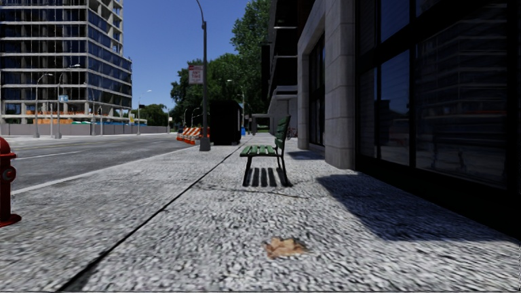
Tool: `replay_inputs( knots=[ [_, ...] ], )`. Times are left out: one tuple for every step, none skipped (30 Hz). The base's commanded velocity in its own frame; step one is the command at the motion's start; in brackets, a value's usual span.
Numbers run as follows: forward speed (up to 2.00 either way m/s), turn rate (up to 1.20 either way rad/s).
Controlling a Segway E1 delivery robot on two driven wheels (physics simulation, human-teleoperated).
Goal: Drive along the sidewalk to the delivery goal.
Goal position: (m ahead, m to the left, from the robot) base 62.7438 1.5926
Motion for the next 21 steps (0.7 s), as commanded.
replay_inputs(
  knots=[
    [2.0,0.38],
    [2.0,0.38],
    [2.0,0.4],
    [2.0,0.41],
    [2.0,0.41],
    [2.0,0.41],
    [2.0,0.41],
    [2.0,0.41],
    [2.0,0.41],
    [2.0,0.41],
    [2.0,0.41],
    [2.0,0.41],
    [2.0,0.41],
    [2.0,0.41],
    [2.0,0.41],
    [2.0,0.41],
    [2.0,0.41],
    [2.0,0.41],
    [2.0,0.41],
    [2.0,0.41],
    [2.0,0.46]
  ],
)
